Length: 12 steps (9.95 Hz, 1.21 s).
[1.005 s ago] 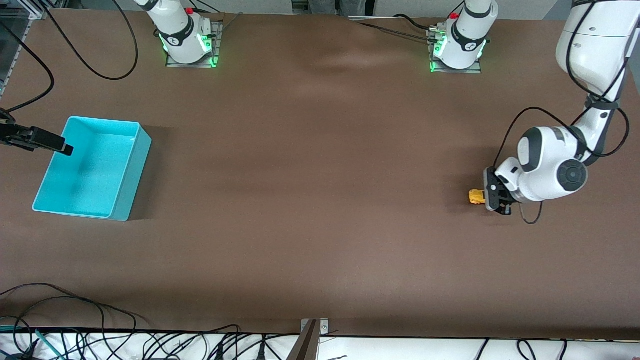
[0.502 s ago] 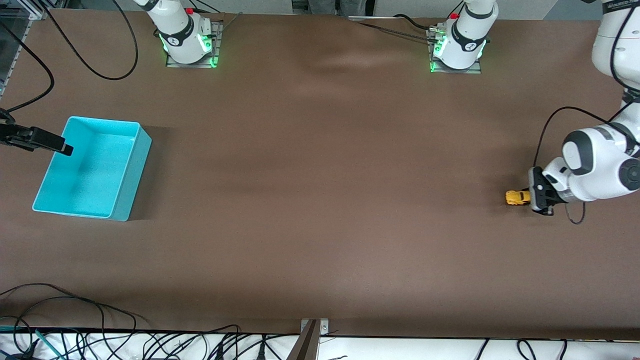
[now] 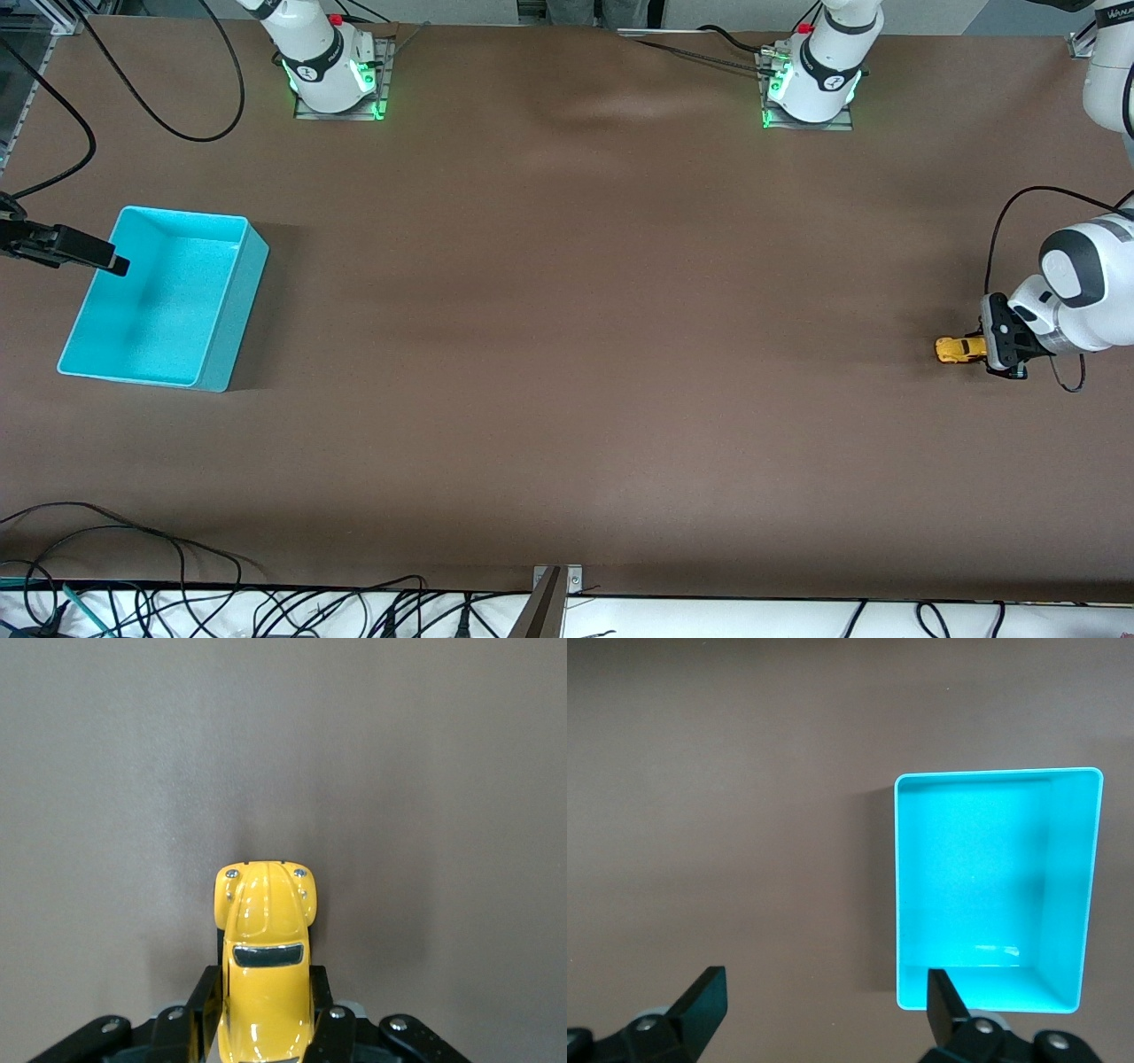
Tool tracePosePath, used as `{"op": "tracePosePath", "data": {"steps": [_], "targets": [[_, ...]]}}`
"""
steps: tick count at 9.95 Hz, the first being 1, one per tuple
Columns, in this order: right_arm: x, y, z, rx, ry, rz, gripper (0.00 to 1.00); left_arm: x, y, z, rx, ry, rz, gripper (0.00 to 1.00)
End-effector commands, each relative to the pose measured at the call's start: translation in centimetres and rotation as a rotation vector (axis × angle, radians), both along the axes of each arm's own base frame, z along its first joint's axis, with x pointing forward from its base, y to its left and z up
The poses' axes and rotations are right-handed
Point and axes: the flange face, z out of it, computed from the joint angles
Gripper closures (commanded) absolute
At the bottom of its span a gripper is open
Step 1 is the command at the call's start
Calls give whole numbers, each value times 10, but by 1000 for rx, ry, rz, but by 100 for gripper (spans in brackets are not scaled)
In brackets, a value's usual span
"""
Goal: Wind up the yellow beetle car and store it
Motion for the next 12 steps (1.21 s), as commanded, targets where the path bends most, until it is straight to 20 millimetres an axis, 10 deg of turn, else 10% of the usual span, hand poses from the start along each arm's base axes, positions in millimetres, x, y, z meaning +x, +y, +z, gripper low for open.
{"op": "tracePosePath", "data": {"steps": [1, 8, 9, 10, 12], "targets": [[-1, -1, 1, 10, -2, 4, 0, -4, 27, -37, 7, 14, -50, 88], [-1, -1, 1, 10, -2, 4, 0, -1, 38, -31, 13, -2, -63, 80], [-2, -2, 0, 10, -1, 2, 0, 0, 39, -25, 9, -9, -54, 18], [-2, -2, 0, 10, -1, 2, 0, 2, 39, -15, 11, -13, -53, 0], [-1, -2, -1, 10, 1, 2, 0, 7, 31, 14, 12, -11, -60, 0]]}}
